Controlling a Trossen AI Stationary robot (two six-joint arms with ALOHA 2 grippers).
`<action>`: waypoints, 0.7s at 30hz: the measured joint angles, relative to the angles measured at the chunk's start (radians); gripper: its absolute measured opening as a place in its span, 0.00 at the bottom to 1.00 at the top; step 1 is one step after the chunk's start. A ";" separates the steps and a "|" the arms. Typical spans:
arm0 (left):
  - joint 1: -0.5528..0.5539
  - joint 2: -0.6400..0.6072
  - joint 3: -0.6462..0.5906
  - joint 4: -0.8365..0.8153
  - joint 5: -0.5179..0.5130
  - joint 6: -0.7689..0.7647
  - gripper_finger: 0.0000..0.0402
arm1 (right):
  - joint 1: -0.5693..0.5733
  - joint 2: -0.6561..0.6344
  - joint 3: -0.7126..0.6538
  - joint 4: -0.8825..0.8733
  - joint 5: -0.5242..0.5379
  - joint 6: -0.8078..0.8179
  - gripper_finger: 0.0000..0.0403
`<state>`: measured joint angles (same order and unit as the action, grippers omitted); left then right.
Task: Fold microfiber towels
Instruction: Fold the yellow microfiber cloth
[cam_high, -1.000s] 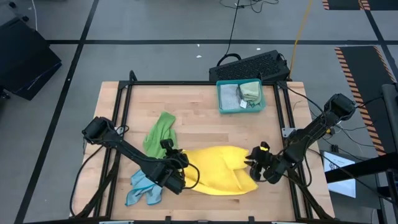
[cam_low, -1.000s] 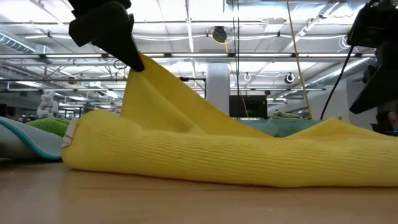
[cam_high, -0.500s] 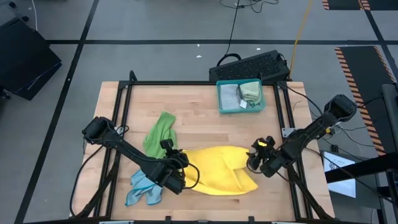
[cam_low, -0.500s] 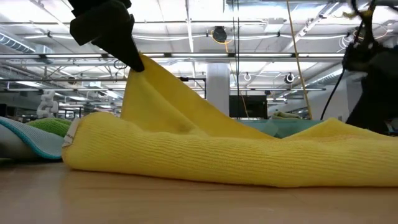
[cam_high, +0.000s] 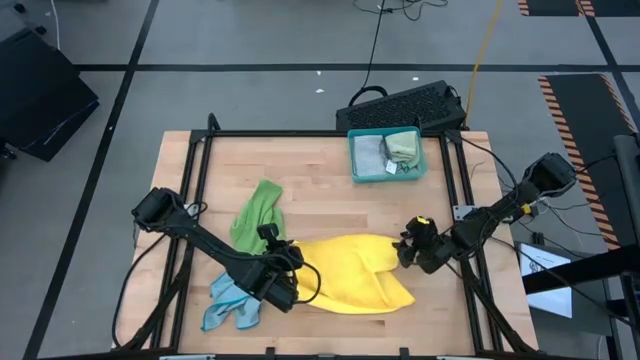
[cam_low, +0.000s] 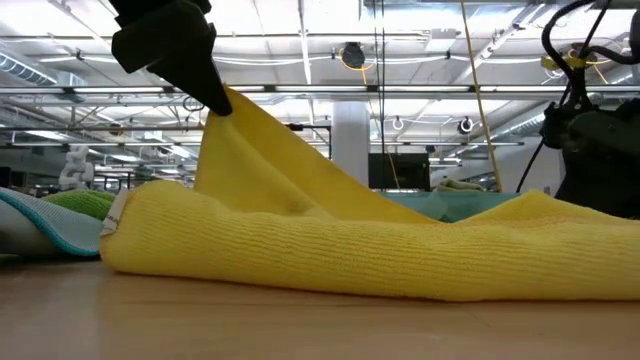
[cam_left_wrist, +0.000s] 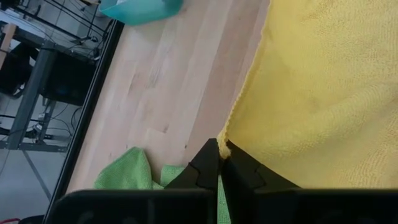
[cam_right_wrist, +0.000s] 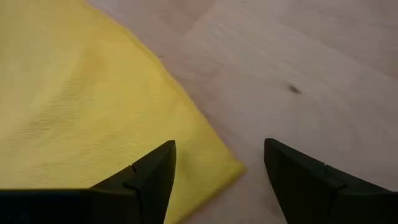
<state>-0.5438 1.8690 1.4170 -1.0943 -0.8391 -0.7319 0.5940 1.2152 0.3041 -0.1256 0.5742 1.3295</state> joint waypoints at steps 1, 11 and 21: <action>0.000 0.000 0.000 0.000 0.000 0.000 0.03 | -0.001 0.000 -0.010 0.033 -0.005 -0.013 0.57; 0.000 0.000 0.000 0.000 0.000 0.003 0.03 | -0.001 0.002 -0.049 0.191 -0.065 -0.175 0.38; 0.000 0.000 0.000 0.000 0.000 0.003 0.03 | -0.043 -0.034 -0.038 0.245 0.090 -0.647 0.02</action>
<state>-0.5435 1.8690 1.4166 -1.0945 -0.8387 -0.7292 0.5508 1.1812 0.2661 0.1195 0.6640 0.6827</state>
